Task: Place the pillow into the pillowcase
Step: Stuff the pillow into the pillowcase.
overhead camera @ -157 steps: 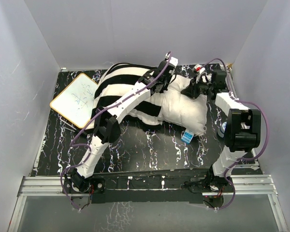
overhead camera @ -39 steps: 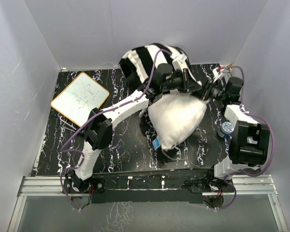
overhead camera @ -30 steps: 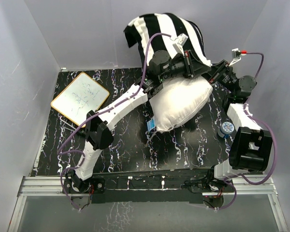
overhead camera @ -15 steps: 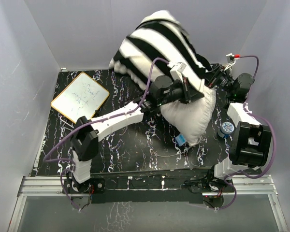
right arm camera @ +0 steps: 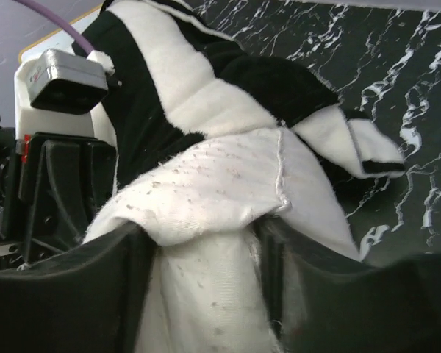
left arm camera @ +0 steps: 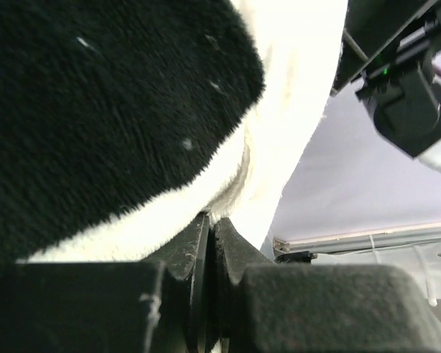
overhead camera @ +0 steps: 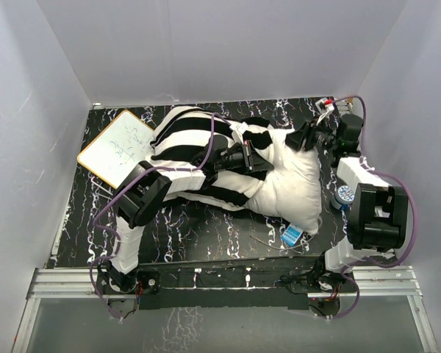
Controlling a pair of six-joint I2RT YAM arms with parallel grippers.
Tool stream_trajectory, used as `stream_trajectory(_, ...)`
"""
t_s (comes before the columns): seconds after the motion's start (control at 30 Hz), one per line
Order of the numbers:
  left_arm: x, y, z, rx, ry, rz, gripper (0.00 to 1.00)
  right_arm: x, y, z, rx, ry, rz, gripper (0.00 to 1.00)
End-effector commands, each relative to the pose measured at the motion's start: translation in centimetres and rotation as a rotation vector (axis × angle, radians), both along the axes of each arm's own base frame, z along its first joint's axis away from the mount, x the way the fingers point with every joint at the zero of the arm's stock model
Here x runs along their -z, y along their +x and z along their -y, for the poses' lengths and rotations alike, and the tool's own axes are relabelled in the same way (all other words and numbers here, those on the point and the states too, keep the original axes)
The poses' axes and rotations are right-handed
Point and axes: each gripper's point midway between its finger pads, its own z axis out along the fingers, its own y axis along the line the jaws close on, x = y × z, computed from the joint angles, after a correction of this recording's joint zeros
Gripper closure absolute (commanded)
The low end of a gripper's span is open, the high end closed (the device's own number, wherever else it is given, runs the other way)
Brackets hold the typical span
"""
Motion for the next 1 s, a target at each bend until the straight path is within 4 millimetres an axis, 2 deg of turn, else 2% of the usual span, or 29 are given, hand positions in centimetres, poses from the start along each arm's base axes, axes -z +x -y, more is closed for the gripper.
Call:
stream_trajectory(0.0,2.8,-1.9,0.6,0.073,0.017,-0.095,1.0,-4.3,-1.3,2.0,-0.129,-0.094,0.09,0.31)
stream_trajectory(0.07,3.2,-1.9,0.4,0.065,0.022,-0.099,1.0,-7.5,-1.9,5.1,-0.105,-0.115,0.149,0.13)
stream_trajectory(0.1,3.3,-1.9,0.3,0.064,0.022,-0.101,1.0,-9.4,-2.3,6.7,-0.09,-0.122,0.178,0.08)
stream_trajectory(0.13,3.5,-1.9,0.3,0.061,0.021,-0.104,1.0,-10.4,-2.7,8.6,-0.064,-0.126,0.188,0.04)
stream_trajectory(0.2,3.9,-1.9,0.3,0.059,0.017,-0.114,1.0,-11.0,-3.3,11.7,-0.007,-0.166,0.196,0.01)
stream_trajectory(0.27,4.0,-1.9,0.4,0.06,0.002,-0.121,1.0,-9.7,-3.8,13.8,0.043,-0.202,0.153,0.0)
stream_trajectory(0.3,4.0,-1.9,0.4,0.059,-0.004,-0.123,1.0,-8.4,-3.8,14.3,0.06,-0.218,0.116,0.0)
stream_trajectory(0.47,3.1,-1.8,0.6,0.061,-0.024,-0.115,1.0,-0.5,-3.9,14.5,0.101,-0.18,-0.086,0.01)
stream_trajectory(0.53,2.4,-1.6,0.8,0.068,-0.035,-0.11,1.0,2.0,-3.4,13.1,0.08,-0.129,-0.149,0.01)
stream_trajectory(0.57,1.8,-1.4,1.1,0.071,-0.042,-0.104,1.0,3.6,-3.3,11.6,0.041,-0.097,-0.198,0.01)
stream_trajectory(0.67,-0.6,-0.6,2.0,0.082,-0.063,-0.07,1.0,5.3,-3.6,5.2,-0.12,-0.008,-0.279,0.01)
stream_trajectory(0.73,-4.2,0.2,3.2,0.098,-0.1,-0.019,1.0,5.4,-3.4,1.2,-0.192,0.017,-0.287,0.14)
stream_trajectory(0.8,-8.2,0.9,4.5,0.118,-0.13,0.043,1.0,3.5,-2.6,-1.4,-0.228,0.038,-0.228,0.47)
stream_trajectory(0.83,-11.0,1.1,5.4,0.128,-0.15,0.093,1.0,1.8,-2.2,-2.3,-0.236,0.066,-0.19,0.64)
stream_trajectory(0.9,-16.2,1.3,7.0,0.144,-0.169,0.181,1.0,-3.2,-1.8,-3.2,-0.227,0.146,-0.107,0.8)
stream_trajectory(0.93,-19.3,0.9,7.7,0.153,-0.196,0.23,1.0,-6.2,-1.9,-3.4,-0.219,0.181,-0.031,0.86)
stream_trajectory(0.97,-21.5,0.7,8.4,0.158,-0.218,0.26,1.0,-8.9,-2.1,-3.4,-0.205,0.219,0.039,0.88)
